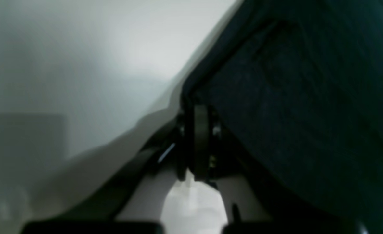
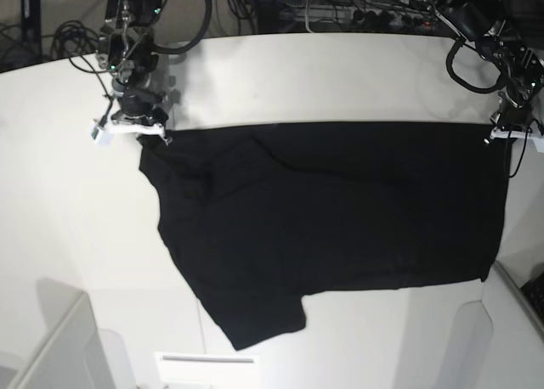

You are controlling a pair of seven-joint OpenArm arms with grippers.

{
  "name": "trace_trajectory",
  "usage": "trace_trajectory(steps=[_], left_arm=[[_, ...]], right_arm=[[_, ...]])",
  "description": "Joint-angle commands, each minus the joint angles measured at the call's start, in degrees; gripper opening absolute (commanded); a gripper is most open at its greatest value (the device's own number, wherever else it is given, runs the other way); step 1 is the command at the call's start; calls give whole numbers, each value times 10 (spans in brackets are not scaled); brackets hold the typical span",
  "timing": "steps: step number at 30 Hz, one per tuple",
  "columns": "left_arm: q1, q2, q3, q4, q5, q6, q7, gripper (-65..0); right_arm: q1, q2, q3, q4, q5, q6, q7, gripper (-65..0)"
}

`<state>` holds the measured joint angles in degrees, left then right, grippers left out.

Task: Fold the T-shirt properly
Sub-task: 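Drag the shirt by both shoulder edges toward the robot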

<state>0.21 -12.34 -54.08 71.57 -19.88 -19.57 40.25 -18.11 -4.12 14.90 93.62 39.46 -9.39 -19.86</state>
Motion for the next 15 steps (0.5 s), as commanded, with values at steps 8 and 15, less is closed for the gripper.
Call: trace_trajectory(steps=[8,15], left_arm=[[37,-2,13,56,-8,-2,-8,-650],[71,21,13,103,-9,-3,-6,-650]], right_arm=[[-34,4,1,41,-1,6,14,-650],[-52,26,1,58,1,6,14,-650]])
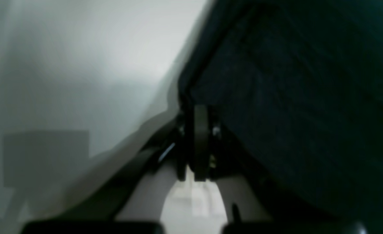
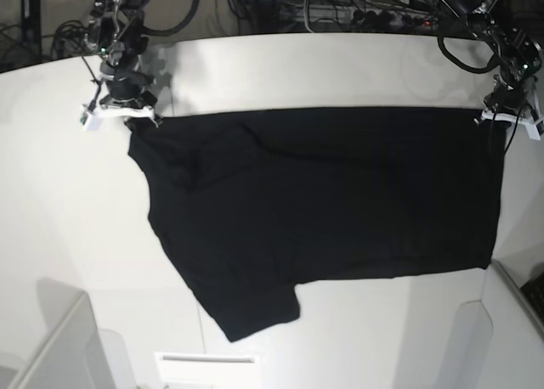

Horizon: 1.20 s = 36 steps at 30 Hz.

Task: Fold the T-shirt properly
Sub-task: 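Drag the shirt by both shoulder edges toward the robot, then release the shoulder edges and move the right gripper to the sleeve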

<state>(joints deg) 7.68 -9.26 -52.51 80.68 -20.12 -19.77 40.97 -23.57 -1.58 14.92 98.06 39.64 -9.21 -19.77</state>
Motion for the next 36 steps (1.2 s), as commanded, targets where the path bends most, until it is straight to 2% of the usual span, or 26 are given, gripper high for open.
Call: trace_trajectory(steps=[1,9,17,23,28,32,36], left_arm=[[0,-10,-3,14,-7,-1,-14,-650],[21,0,-3,28,-7,-1,-13,-650],[60,30,-2,89,-7,-1,-13,-650],[84,31,-2,104,-7,-1,-12,-650],[105,31,-3,111,-8,-2,-12,-650],[116,31,-3,114,-8,-2,-12,-650],[129,44,-5,132,-8,-2,-12,-650]], right_arm=[[-2,1,1,17,0,4,13,-650],[-16,2,1,26,0,4,13,-650],[-45,2,1,62,-2,3,14,-650],[-72,3,1,77,-3,3,13,-650],[-91,2,36,94,-1,3,12,-650],[-115,2,37,102,-1,3,12,-650],[-136,2,37,105,-1,3,12,-650]])
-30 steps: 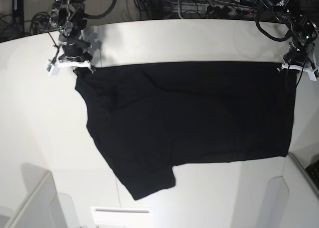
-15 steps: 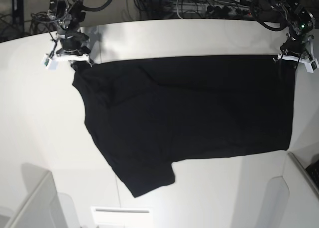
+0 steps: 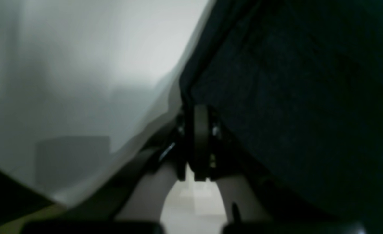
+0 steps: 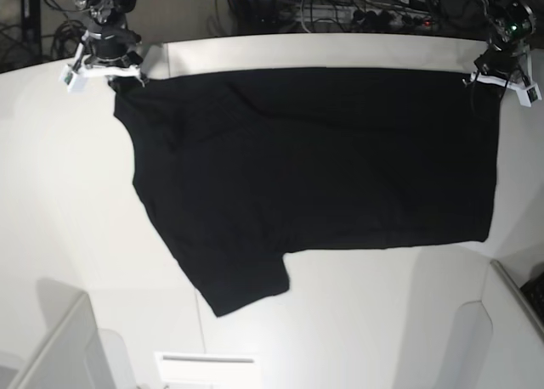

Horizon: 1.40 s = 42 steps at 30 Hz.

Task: Fold the T-shirt properly
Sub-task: 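Release the shoulder edges and move the right gripper to the sleeve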

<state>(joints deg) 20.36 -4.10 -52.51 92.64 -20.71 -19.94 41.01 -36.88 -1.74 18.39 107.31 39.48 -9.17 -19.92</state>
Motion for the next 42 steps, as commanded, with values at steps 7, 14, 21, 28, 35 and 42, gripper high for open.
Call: trace_trajectory(steps=[7,14,21,28,35,42], left_arm=[[32,11,-7,59,-2,-1,-12,-650],[53,11,-7,58,-2,-1,-13,-650],[56,12,-8,55,-2,-1,-13,-650],[56,12,-8,60,-1,-1,-13,-650],[56,12,-8,60,-1,-1,-13,-426],[53,12,-39,64,-1,-1,-13,-161]], right_arm=[[-29,4,2,13,0,2,13,-650],[-40,4,2,13,-1,2,13,-650],[-43,4,2,13,-2,2,13,-650],[-46,4,2,13,-1,2,13,-650],[-49,-1,2,13,-1,2,17,-396],[-56,-2,28,51,0,2,18,-372]])
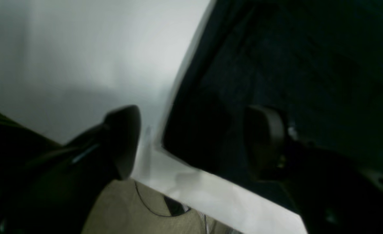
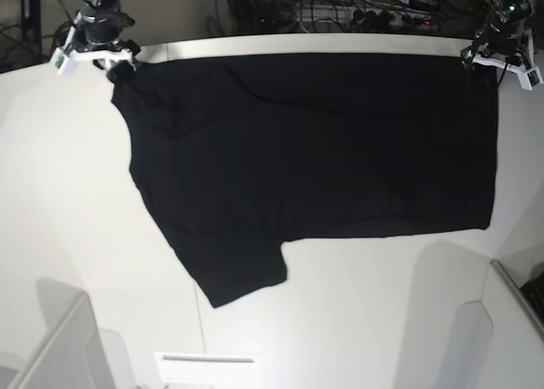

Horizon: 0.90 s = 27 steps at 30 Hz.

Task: Fold the T-shirt properly
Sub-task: 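Release the shoulder edges and move the right gripper to the sleeve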

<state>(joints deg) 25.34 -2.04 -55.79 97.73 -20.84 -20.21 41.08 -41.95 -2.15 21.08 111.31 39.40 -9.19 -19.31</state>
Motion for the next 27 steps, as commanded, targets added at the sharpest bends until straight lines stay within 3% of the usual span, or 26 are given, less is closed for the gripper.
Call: trace_trajectory(steps=[1,9,14,17,20,25,27], left_arm=[[1,-7,-18,18,0,2,-14,-163],[-9,-14,-51,104,0,2,-14,-165],[-38,-51,-2,94,8,2,-13,-166],[-41,-71,40,93,8,2,-13,-173],[-60,-81,65,93,8,2,-14,-285],[-95,-82,74,69,8,2,-14,-629],[-103,-82,74,60,8,3,-13,-650]], right_arm=[[-6,2,9,16,1,3,12,-372],[42,22,21,32,-3,4,7,-365],[113,75,-8,26,-3,4,-47,-365],[160,88,-20,13,-3,4,-72,-365],[206,100,-37,-5,-3,4,-99,-365],[266,100,-57,-30,-3,4,-120,-365],[290,101,-64,-47,-4,4,-128,-365]])
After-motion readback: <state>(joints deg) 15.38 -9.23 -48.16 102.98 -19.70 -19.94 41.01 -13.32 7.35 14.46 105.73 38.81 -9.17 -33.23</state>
